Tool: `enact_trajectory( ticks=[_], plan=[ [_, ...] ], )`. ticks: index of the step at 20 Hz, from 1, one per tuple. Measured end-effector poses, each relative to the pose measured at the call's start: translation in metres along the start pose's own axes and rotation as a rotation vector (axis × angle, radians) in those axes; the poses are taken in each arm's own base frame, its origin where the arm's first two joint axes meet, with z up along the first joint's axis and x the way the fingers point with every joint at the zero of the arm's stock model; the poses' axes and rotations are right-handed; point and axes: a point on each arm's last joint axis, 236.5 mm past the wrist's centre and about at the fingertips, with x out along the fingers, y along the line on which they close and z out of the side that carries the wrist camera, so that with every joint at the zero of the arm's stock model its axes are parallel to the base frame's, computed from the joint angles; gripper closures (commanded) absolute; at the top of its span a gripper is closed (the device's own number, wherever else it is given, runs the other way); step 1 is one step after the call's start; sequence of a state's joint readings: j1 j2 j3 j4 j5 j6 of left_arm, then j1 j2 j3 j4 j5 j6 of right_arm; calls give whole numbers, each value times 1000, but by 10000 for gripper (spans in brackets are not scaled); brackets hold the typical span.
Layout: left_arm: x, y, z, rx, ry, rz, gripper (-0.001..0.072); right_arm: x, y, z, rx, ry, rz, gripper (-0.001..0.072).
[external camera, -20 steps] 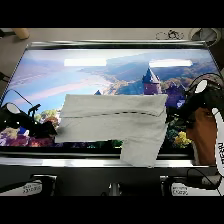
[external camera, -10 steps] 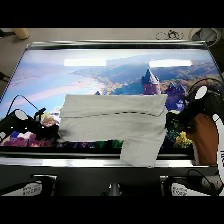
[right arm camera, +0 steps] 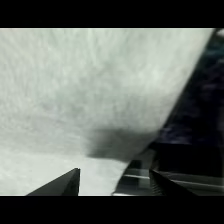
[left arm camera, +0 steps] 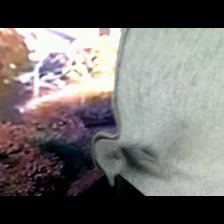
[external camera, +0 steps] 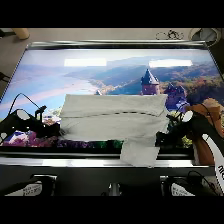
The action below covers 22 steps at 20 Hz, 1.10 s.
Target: Fold the shirts.
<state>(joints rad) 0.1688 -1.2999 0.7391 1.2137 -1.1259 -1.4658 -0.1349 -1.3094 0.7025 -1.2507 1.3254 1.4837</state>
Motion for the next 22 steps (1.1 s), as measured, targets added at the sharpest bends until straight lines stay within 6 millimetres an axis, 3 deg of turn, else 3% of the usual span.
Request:
enact_trajectory(
  ticks=[1,3,6,7,10,13,15,17,20,21,22],
  plan=[
    [-1,0,0,3,-3,3,680,4,3,-2,4,4,14,414],
    [-4,-1,-1,8,-5,3,680,11,12,1,22,-21,56,686],
    [-10,-5,0,13,-17,-7,682,11,16,8,26,-55,69,686],
    [-16,-8,3,32,-36,-14,684,3,17,19,-1,-106,60,686],
    [-56,-28,30,106,-161,-35,685,-53,32,47,-95,-257,45,686],
    [-101,-46,73,136,-309,-48,684,-128,44,97,-128,-480,2,686],
    [-114,-54,107,123,-359,-60,682,-161,55,136,-127,-582,14,686],
    [-115,-60,142,92,-375,-86,681,-179,61,178,-98,-649,35,685],
    [-96,-68,188,27,-346,-145,663,-173,69,227,-39,-657,99,684],
    [-85,-71,199,8,-323,-168,520,-164,70,239,-15,-640,126,677],
    [-75,-74,207,-8,-303,-189,268,-153,71,247,3,-622,145,541]
  ],
)
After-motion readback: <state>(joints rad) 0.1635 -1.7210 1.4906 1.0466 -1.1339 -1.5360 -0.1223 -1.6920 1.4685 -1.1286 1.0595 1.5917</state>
